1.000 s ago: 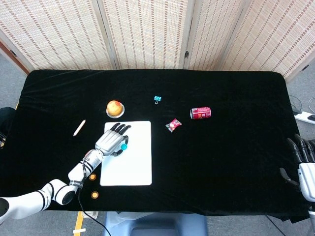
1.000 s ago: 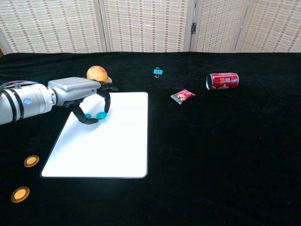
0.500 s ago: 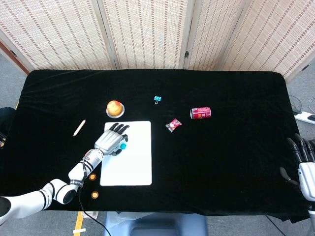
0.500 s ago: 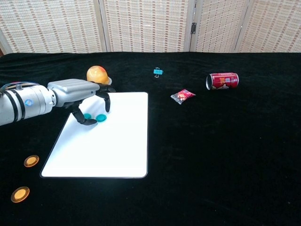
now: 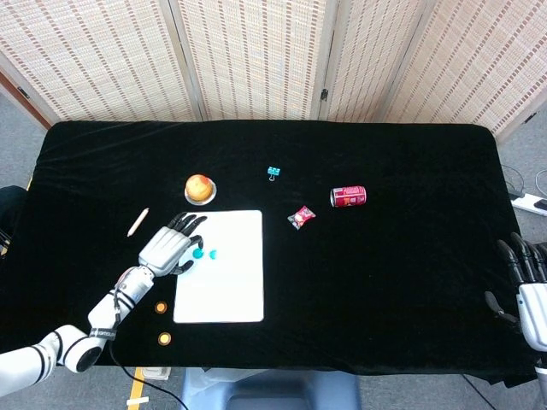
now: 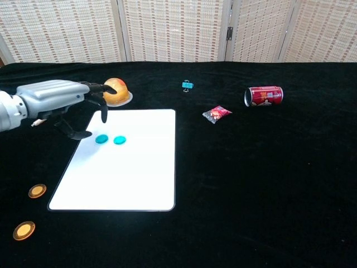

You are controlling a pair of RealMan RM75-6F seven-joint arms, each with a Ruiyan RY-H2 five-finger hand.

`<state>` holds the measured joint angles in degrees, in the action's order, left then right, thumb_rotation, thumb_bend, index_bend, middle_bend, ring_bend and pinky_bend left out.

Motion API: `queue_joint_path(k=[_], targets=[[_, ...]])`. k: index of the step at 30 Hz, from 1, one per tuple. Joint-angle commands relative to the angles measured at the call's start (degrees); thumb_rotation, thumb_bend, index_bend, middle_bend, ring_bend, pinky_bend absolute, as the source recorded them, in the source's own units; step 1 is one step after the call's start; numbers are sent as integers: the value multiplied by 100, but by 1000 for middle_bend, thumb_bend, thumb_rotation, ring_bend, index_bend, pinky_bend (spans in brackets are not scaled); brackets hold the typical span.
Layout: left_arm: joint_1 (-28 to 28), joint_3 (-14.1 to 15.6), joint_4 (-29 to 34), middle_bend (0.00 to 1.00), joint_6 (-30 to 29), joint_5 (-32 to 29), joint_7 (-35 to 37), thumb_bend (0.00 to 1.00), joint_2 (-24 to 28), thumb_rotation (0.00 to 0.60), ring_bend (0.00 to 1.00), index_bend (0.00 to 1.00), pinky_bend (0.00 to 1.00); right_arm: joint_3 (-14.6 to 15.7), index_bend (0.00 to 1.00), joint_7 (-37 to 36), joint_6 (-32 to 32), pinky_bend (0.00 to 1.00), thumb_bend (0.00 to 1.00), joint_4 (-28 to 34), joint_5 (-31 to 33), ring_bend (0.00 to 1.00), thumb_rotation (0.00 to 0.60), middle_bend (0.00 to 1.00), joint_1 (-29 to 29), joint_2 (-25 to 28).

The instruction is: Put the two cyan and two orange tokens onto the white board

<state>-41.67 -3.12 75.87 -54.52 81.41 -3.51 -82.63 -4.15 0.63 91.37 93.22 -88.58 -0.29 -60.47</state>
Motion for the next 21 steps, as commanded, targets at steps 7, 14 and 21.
queue_joint_path(k=[7,14,21], targets=[[716,655,160,67,-830,674,218,403,338,600,0,459,0,7,0,42,-29,41,358,20,-96,45,600,32,-58,-44],[1010,972,81,67,-1074,1002,123,402,303,600,0,448,0,16,0,88,-79,40,358,46,-139,44,600,32,-104,-59],[1227,1101,109,67,-1244,1144,3,400,348,600,0,407,0,25,0,97,-62,40,357,62,-137,45,600,32,-93,-65]])
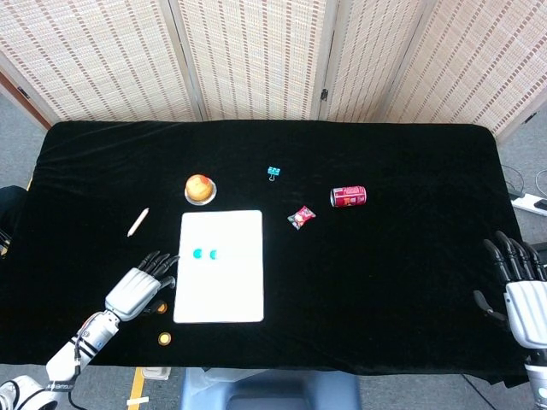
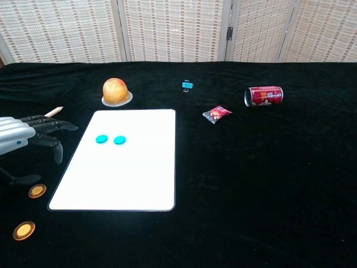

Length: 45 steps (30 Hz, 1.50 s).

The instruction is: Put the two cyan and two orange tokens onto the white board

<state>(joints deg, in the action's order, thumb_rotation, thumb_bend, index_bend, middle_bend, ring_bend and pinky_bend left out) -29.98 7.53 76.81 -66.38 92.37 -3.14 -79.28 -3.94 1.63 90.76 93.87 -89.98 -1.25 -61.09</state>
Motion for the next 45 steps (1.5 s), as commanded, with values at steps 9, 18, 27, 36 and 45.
queue_joint_path(k=[9,18,27,36,45], targets=[[249,115,56,67,-105,125,-154,398,-13,600,0,420,0,10,0,1,12,41,357,-2,-18,46,600,32,1,-3],[308,117,-18,67,8,144,-148,397,-101,600,0,426,0,21,0,-11,18,40,357,-14,-14,43,600,32,11,-12],[329,65,-66,67,142,94,-220,398,-183,600,0,428,0,17,0,9,-15,40,357,-5,-7,40,600,32,-12,-4],[373,30,-157,67,189,60,-202,399,-247,600,0,446,0,19,0,45,-55,40,358,28,6,40,600,32,-32,2],[410,11,-319,68,146,106,0,403,-325,600,0,509,0,20,0,104,-49,40,358,72,1,42,600,32,-34,9]])
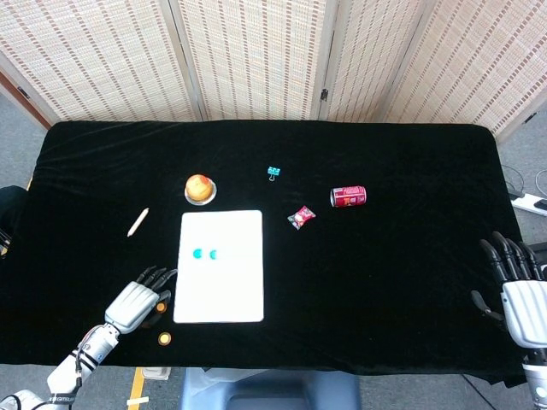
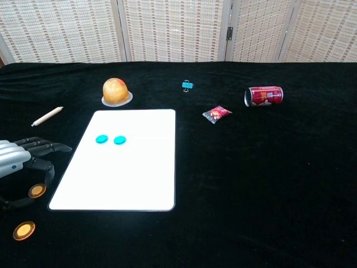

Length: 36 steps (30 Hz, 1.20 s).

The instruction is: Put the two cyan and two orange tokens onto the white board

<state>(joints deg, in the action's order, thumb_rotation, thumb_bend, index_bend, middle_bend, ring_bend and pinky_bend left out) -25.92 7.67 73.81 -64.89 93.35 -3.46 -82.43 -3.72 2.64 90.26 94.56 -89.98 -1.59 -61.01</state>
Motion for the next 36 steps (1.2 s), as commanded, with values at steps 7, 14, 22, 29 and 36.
queue_joint_path(k=[7,14,22,29,36], targets=[[-18,-48,-37,70,-2,22,121,403,26,600,0,510,0,2,0,26,2,40,357,27,-5,43,600,32,-3,6],[-223,-312,215,70,-80,66,176,403,253,600,0,509,0,8,0,26,1,40,358,22,-20,38,600,32,-7,2],[-726,-611,596,70,364,69,-24,403,235,600,0,503,0,13,0,-23,-9,40,358,-26,2,39,600,32,-3,-6],[-1038,-726,652,70,891,-144,-378,402,9,600,0,500,0,20,0,-87,7,40,357,-83,65,39,600,32,39,-3],[-1048,-696,640,70,1003,-320,-517,403,-42,600,0,493,0,17,0,-123,14,40,357,-119,93,39,600,32,56,-7]])
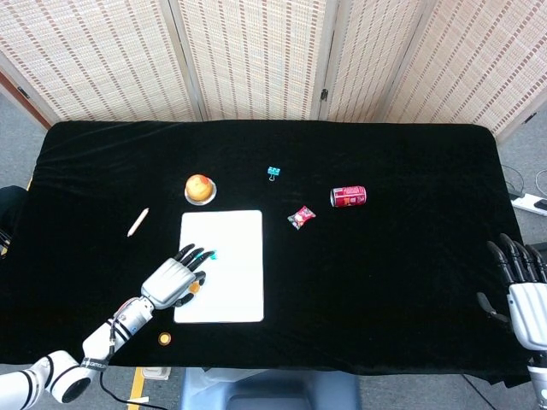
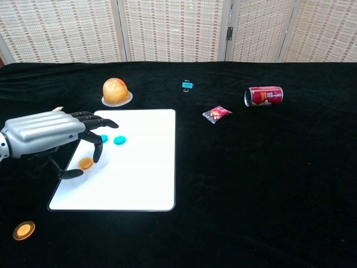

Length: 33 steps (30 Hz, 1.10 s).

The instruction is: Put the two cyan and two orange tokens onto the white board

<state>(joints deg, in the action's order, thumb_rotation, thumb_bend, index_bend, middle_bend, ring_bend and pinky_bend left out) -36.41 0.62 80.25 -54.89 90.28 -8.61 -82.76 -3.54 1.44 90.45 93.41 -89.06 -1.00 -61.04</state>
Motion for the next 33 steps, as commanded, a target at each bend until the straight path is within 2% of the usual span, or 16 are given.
queue_joint_path(k=[1,9,14,16,19,24,29,33], targets=[[-1,13,-17,70,3,-23,12,402,-22,600,0,493,0,-4,0,-11,-14,40,357,-9,2,40,600,32,-10,-11],[-38,44,-49,70,62,-80,-27,402,-75,600,0,475,0,-5,0,-31,-36,40,358,-35,4,39,600,32,-21,-24],[-29,64,66,17,79,-154,-91,400,-24,600,0,319,0,-5,0,-52,-25,40,358,-48,10,39,600,32,-11,-24],[-11,70,93,0,19,-137,-4,400,-2,600,0,296,0,-9,0,-57,-24,40,357,-45,9,38,600,32,-13,-21],[37,83,60,0,-144,-66,188,401,64,600,0,304,0,-17,0,-61,-23,40,358,-37,-8,36,600,32,-26,-13],[224,213,-11,3,-616,199,535,401,334,600,0,378,0,-26,0,-32,-28,40,358,2,-50,34,600,32,-54,3],[407,610,-172,20,-1149,834,1030,401,652,600,0,414,0,-15,0,22,-26,40,357,52,-102,36,600,32,-69,-2],[597,892,-262,26,-1486,1165,1141,401,823,600,0,417,0,4,0,54,-18,40,358,71,-133,34,600,32,-66,-23]])
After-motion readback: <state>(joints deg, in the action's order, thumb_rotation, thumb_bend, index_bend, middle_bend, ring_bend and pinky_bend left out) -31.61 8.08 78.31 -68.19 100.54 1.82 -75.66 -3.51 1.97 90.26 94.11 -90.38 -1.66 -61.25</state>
